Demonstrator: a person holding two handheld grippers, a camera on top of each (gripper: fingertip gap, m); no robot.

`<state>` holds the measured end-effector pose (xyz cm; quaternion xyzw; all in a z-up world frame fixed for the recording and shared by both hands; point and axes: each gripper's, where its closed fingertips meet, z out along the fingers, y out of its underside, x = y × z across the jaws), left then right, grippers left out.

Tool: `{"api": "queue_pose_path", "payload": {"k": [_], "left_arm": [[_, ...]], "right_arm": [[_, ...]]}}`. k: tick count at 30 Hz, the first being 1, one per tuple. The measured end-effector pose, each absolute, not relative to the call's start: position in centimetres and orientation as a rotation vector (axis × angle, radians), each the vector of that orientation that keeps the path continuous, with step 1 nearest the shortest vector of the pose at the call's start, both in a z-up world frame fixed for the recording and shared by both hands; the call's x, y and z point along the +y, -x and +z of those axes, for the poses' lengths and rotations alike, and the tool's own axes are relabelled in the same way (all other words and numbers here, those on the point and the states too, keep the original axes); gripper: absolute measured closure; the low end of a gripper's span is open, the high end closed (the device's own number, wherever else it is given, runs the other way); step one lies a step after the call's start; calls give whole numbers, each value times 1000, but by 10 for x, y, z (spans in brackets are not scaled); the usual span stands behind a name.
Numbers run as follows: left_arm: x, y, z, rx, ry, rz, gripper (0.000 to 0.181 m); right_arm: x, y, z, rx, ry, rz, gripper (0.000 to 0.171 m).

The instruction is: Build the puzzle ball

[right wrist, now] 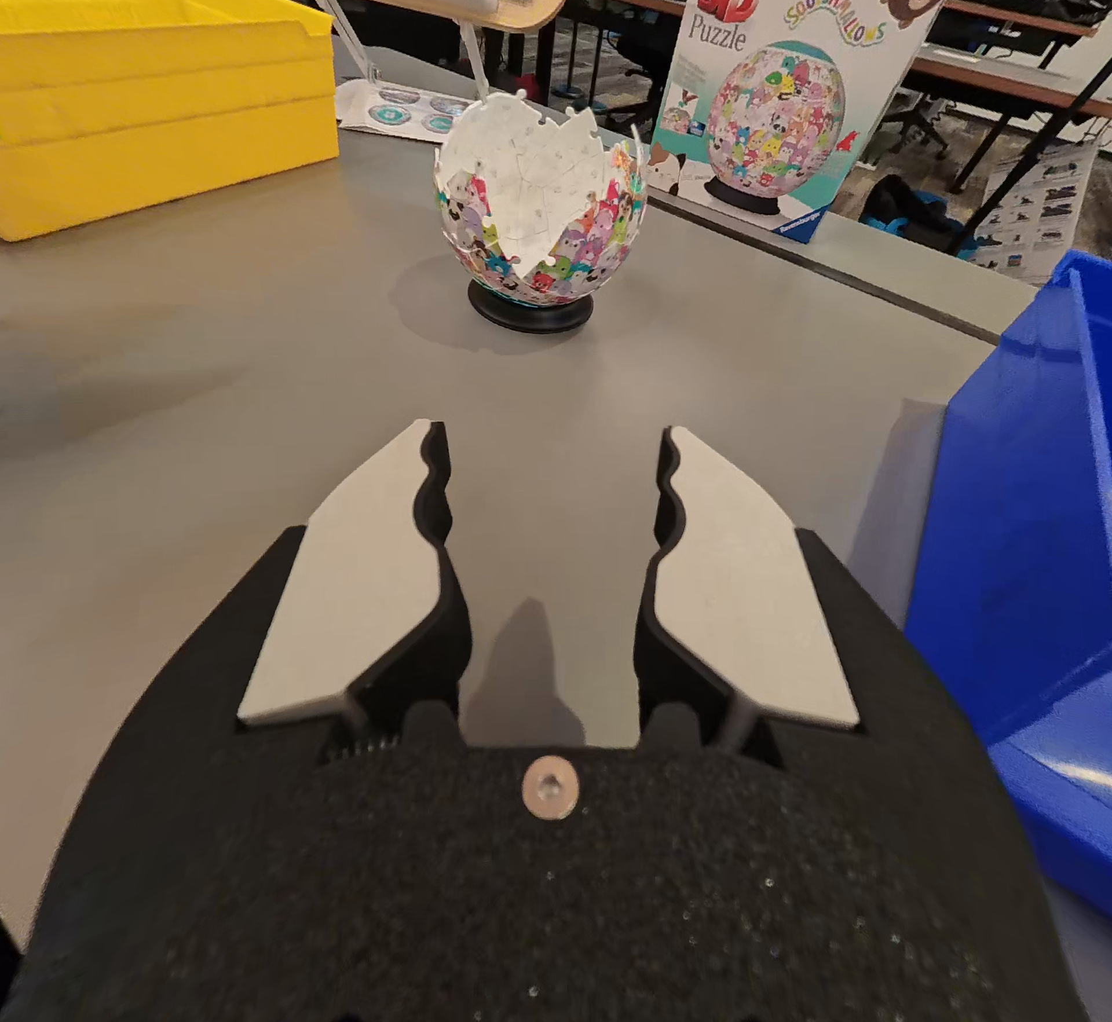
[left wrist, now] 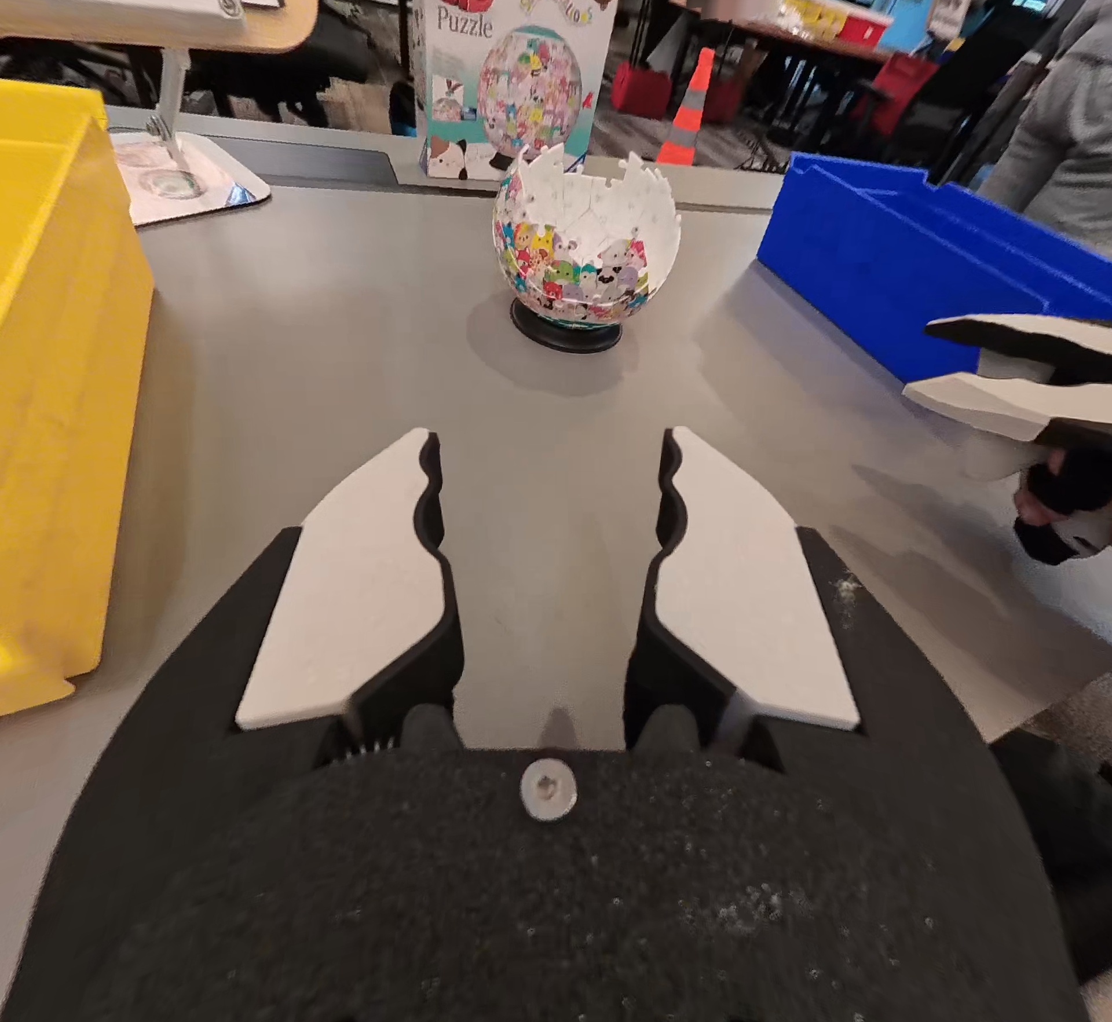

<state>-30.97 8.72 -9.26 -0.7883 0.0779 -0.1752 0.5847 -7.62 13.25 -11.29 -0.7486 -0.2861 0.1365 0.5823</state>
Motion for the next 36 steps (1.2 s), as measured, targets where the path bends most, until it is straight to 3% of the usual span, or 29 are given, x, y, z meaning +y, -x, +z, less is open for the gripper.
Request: {"api": "queue_pose_path", "payload": {"k": [5, 8, 11, 13, 15, 19, 24, 30, 36], "left_arm": [[78, 318, -99, 162, 1903, -509, 116], [66, 340, -61, 213, 1863, -550, 120], [73, 410, -49, 179, 2046, -434, 114], [87, 457, -53, 231, 2184, -364, 119], [111, 510, -66, 327, 2296, -170, 131], [149, 571, -107, 412, 2589, -50, 131], [159, 597, -144, 530, 2906, 111, 131], [155, 593, -172, 628, 3096, -65, 149], [148, 597, -188, 724, 3172, -40, 151]], "right_arm": [[127, 66, -119, -606, 1778, 346, 107], [128, 63, -115, -623, 1756, 307, 107], [132, 64, -112, -638, 1751, 301, 107], [135, 70, -109, -661, 1734, 311, 107], [137, 78, -107, -714, 1708, 324, 109], [143, 94, -106, -815, 1664, 358, 110], [150, 98, -105, -814, 1662, 403, 111], [147, 97, -107, -839, 1653, 435, 111], [145, 92, -112, -845, 1665, 445, 112]]}}
